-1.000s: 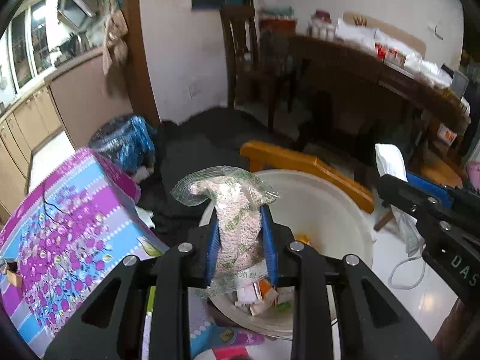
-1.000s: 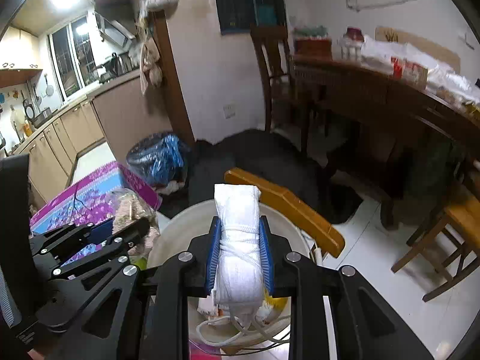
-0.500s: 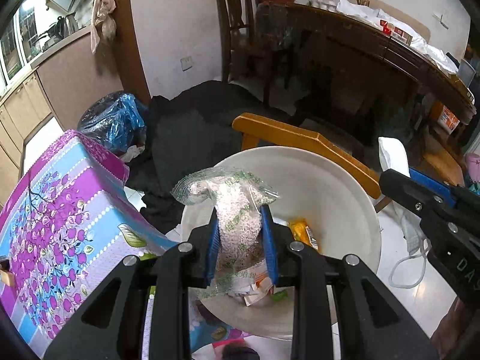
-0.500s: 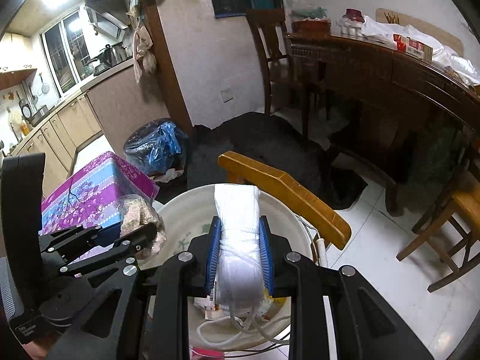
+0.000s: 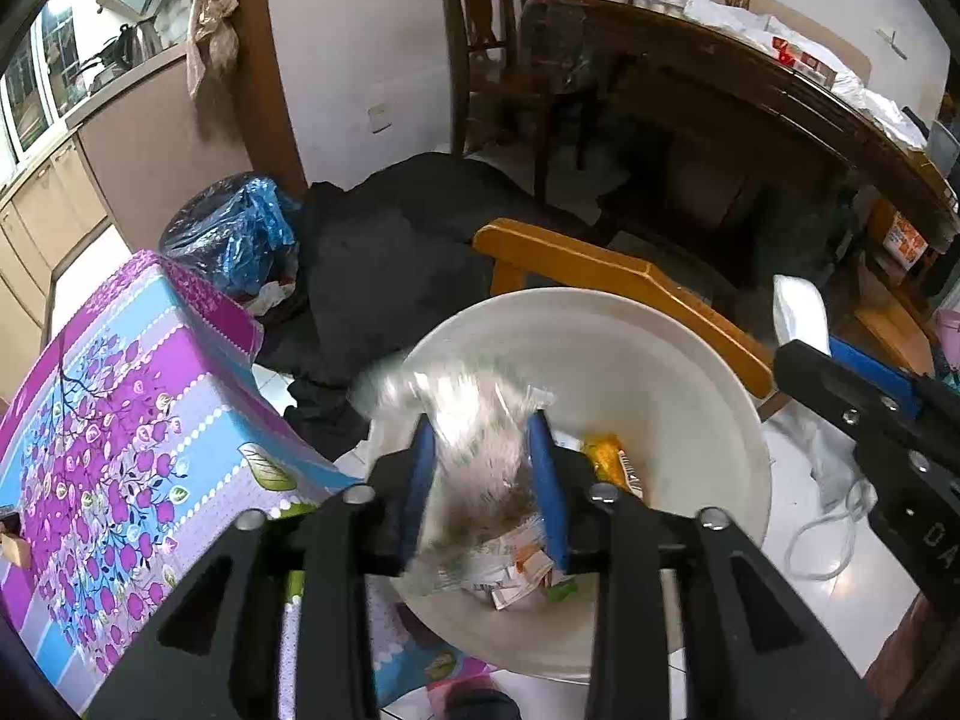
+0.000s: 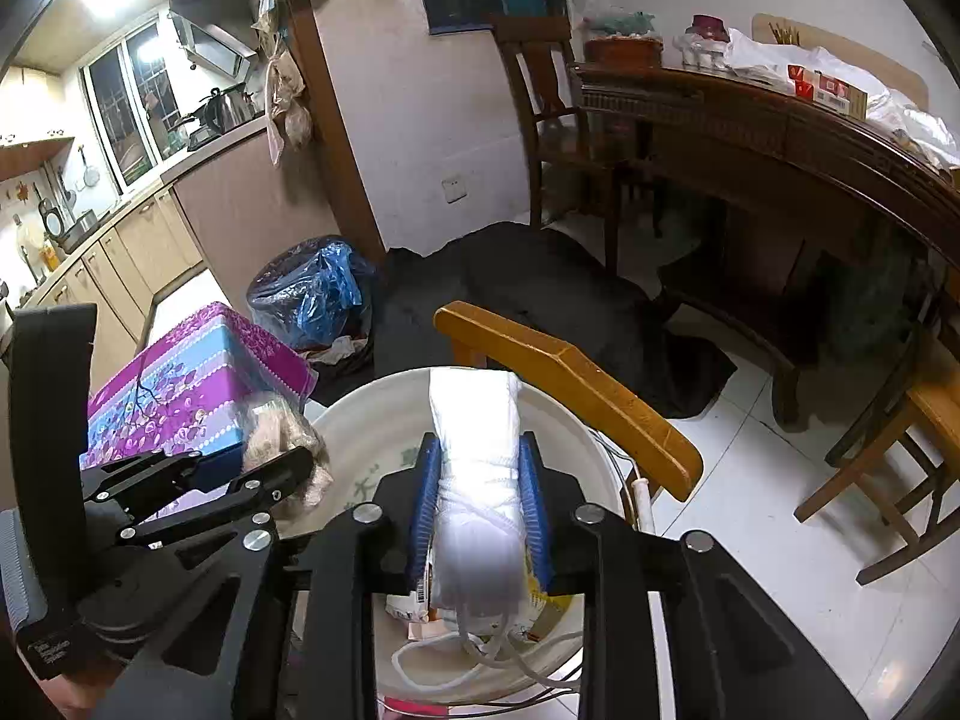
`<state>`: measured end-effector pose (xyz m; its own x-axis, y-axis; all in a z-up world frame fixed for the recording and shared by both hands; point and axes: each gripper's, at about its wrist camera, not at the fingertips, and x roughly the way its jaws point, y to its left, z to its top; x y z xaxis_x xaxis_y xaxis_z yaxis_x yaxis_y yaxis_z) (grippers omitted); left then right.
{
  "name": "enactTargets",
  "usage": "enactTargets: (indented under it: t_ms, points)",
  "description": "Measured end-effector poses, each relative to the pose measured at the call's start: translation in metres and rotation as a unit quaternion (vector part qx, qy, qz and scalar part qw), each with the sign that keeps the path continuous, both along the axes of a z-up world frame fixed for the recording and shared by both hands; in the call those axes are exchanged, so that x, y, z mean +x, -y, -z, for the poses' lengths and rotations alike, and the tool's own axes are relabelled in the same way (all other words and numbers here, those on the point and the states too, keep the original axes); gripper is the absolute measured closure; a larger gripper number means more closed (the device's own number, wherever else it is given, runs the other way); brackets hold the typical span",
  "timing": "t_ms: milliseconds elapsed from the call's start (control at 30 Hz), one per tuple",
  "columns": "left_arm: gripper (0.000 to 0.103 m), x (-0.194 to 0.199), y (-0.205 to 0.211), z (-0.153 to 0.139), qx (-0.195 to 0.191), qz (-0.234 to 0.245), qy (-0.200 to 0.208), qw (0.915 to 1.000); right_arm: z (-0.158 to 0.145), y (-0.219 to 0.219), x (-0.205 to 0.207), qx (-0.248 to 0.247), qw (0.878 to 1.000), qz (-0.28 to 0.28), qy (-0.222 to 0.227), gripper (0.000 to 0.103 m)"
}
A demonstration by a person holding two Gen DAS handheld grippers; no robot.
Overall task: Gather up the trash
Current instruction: 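Open both tools to drop the grain bag and cloth into the basin, then move both tools back over the table trash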
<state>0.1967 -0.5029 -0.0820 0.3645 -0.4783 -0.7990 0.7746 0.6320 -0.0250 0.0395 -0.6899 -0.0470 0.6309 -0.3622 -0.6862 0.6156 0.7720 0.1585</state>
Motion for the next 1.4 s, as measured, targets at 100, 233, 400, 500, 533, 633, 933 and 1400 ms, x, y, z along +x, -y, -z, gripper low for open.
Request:
enactTargets:
  t_ms: [100,233,400,500,533,633,933,1400]
  points:
    - [0.054,0.002,-0.002,-0.001,-0.001,-0.004,0.002,1.0000,0.004,0.001,-0.002,0.002,1.000,0.006,0.004,0.066]
    - [0.051,0.001,-0.003,0.000,0.001,-0.006,0.003,1.0000,0.007,-0.002,-0.002,0.004,1.000,0.007,0.007,0.066]
    - [0.050,-0.003,-0.003,0.000,0.003,-0.004,0.005,1.0000,0.005,-0.005,-0.005,0.003,1.000,0.004,0.009,0.066]
    - [0.051,-0.003,-0.004,0.000,0.002,-0.005,0.007,1.0000,0.002,-0.007,-0.007,0.003,1.000,0.004,0.011,0.066]
    - [0.050,-0.004,-0.004,0.000,0.002,-0.005,0.008,1.0000,0.001,-0.007,-0.007,0.002,1.000,0.004,0.011,0.066]
    - [0.050,-0.005,-0.008,-0.001,0.000,-0.005,0.010,0.9999,0.000,-0.009,-0.007,0.002,1.000,0.003,0.013,0.066]
    - [0.050,-0.009,-0.032,-0.012,-0.013,-0.010,0.019,0.9997,-0.023,-0.047,-0.021,-0.038,0.997,-0.008,0.060,0.055]
    - [0.050,0.004,-0.152,-0.014,-0.031,-0.058,0.049,0.9966,-0.034,-0.185,-0.033,-0.075,0.978,-0.121,0.152,0.028]
